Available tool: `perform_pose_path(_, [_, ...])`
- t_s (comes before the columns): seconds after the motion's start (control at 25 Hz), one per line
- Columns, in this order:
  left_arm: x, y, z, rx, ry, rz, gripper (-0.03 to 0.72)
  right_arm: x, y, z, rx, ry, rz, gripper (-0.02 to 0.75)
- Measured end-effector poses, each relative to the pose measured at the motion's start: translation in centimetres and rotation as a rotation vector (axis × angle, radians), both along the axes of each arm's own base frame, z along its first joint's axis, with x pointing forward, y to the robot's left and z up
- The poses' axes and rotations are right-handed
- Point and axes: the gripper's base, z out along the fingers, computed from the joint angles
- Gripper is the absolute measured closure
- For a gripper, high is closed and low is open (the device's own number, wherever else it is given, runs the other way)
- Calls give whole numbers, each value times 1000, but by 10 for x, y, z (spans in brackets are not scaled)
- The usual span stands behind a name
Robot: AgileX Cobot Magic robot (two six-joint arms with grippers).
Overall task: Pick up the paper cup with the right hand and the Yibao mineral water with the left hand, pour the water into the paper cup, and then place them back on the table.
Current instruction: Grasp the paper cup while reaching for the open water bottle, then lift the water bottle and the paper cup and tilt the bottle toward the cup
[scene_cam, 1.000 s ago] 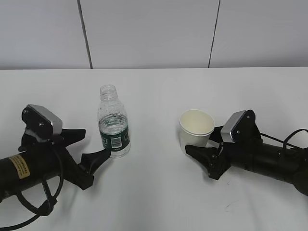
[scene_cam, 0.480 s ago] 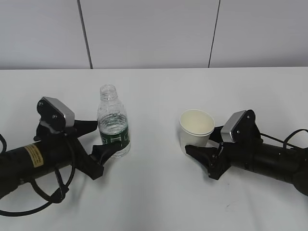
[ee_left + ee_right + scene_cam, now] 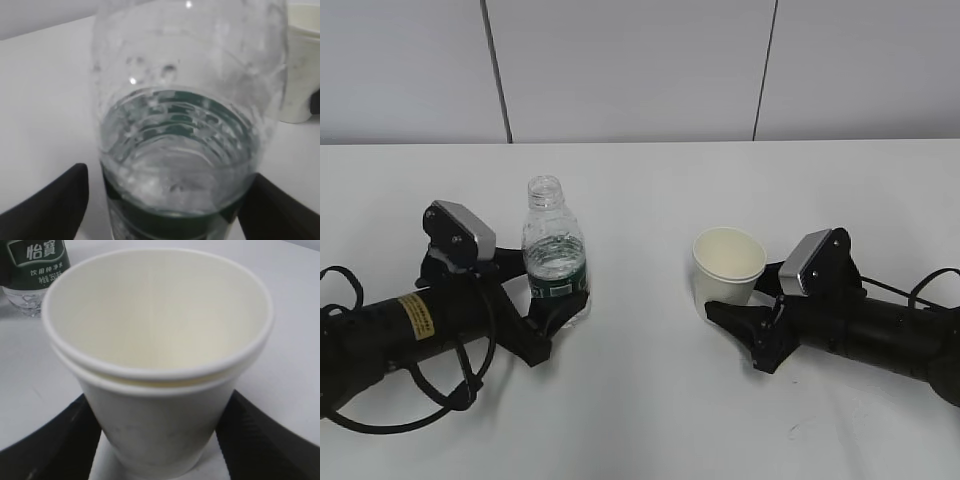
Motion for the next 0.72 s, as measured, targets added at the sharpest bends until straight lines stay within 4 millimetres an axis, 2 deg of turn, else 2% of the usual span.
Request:
perform_pose_path(0.2, [5,-2,-2,-8,2,0,155,0,0,0,0,0,0,227])
perform_pose_path(0.52, [3,-3,-2,-7,3,-15,249,0,0,0,0,0,-2,227])
perform_pose_path(0.72, [3,-4,-2,-6,3,-25,261,0,0,0,8,8,-7,227])
